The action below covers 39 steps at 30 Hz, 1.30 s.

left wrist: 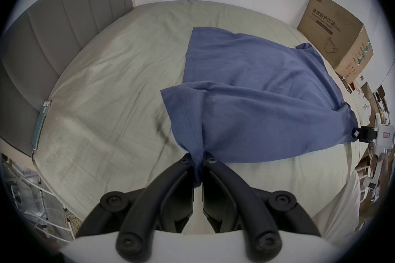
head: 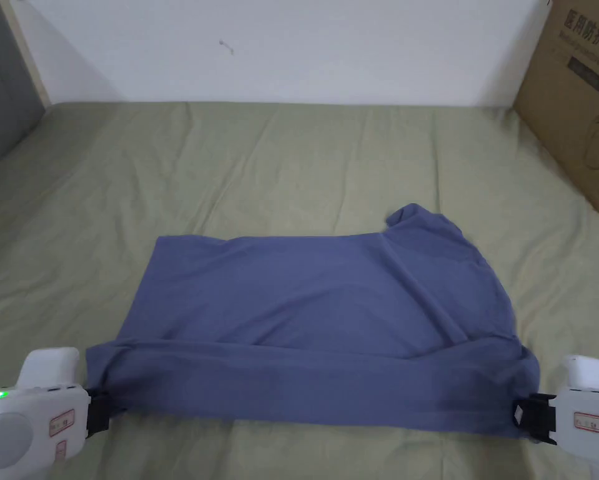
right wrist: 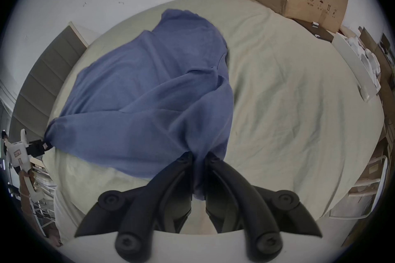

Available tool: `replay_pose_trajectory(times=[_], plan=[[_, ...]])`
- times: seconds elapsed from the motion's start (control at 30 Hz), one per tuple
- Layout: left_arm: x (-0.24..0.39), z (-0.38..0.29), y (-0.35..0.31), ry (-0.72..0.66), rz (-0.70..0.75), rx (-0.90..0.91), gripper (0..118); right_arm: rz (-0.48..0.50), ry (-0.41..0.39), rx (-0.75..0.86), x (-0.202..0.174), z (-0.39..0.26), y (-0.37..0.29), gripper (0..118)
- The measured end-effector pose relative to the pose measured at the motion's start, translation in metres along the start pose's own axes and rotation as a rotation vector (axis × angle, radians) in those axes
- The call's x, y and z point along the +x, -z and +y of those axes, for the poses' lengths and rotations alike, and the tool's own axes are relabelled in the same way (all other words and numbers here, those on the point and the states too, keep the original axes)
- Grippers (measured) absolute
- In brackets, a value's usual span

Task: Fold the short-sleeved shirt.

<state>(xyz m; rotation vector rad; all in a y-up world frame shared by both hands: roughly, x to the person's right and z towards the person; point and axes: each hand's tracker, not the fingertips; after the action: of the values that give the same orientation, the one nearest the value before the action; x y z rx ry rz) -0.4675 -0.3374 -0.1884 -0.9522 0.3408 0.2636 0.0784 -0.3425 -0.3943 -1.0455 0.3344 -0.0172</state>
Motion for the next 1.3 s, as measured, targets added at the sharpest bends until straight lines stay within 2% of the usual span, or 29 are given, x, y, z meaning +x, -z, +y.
replay_pose_trajectory(times=[0.1,0.23,0.43,0.5,0.53,0.57,0.6,0.67,0.7,0.8,0.83,0.87,0.93,0.97,1.07,1.17,1.3], plan=[[0.002,-0.01,-0.017,0.027,0.004,0.007,5,-0.032,-0.026,0.007,-0.003,-0.007,-0.021,10],[-0.001,-0.041,-0.038,0.034,0.004,-0.008,5,-0.039,-0.016,-0.007,0.005,-0.036,-0.039,10],[-0.009,-0.085,-0.026,0.048,0.022,-0.091,6,-0.052,-0.005,-0.1,0.007,-0.095,-0.033,10],[-0.013,-0.084,-0.022,0.025,0.015,-0.07,22,-0.036,0.046,-0.067,0.007,-0.098,-0.035,14],[-0.012,-0.081,-0.024,0.014,0.019,-0.074,29,-0.042,0.039,-0.065,0.006,-0.095,-0.038,18],[-0.011,-0.078,-0.028,0.013,0.029,-0.069,29,-0.054,0.031,-0.057,0.003,-0.092,-0.043,18],[-0.012,-0.075,-0.031,0.013,0.028,-0.052,52,-0.069,0.006,-0.033,0.002,-0.088,-0.048,35],[-0.01,-0.066,-0.042,0.004,0.014,-0.019,102,-0.079,-0.014,-0.009,0.0,-0.078,-0.058,84],[-0.008,-0.06,-0.051,-0.007,0.002,0.027,107,-0.077,-0.014,0.015,-0.002,-0.072,-0.066,86],[0.002,-0.039,-0.064,-0.039,-0.039,0.091,105,-0.024,-0.016,0.067,-0.008,-0.051,-0.079,85],[0.006,-0.033,-0.065,-0.045,-0.058,0.116,100,-0.019,-0.024,0.082,-0.012,-0.045,-0.081,82],[0.011,-0.027,-0.065,-0.048,-0.07,0.127,79,-0.022,-0.037,0.095,-0.016,-0.04,-0.082,68],[0.021,-0.02,-0.056,-0.039,-0.054,0.127,26,-0.052,-0.058,0.116,-0.025,-0.03,-0.077,22],[0.026,-0.018,-0.049,-0.025,-0.045,0.124,1,-0.058,-0.049,0.116,-0.027,-0.028,-0.072,5],[0.033,-0.019,-0.027,-0.023,-0.03,0.08,0,0.011,0.024,0.064,-0.027,-0.029,-0.048,0],[0.034,-0.018,-0.012,-0.055,-0.037,0.062,0,-0.018,-0.005,0.038,-0.032,-0.03,-0.031,0],[0.037,0.002,-0.001,-0.043,-0.017,0.051,0,-0.013,0.014,0.039,-0.026,-0.005,-0.012,0]])
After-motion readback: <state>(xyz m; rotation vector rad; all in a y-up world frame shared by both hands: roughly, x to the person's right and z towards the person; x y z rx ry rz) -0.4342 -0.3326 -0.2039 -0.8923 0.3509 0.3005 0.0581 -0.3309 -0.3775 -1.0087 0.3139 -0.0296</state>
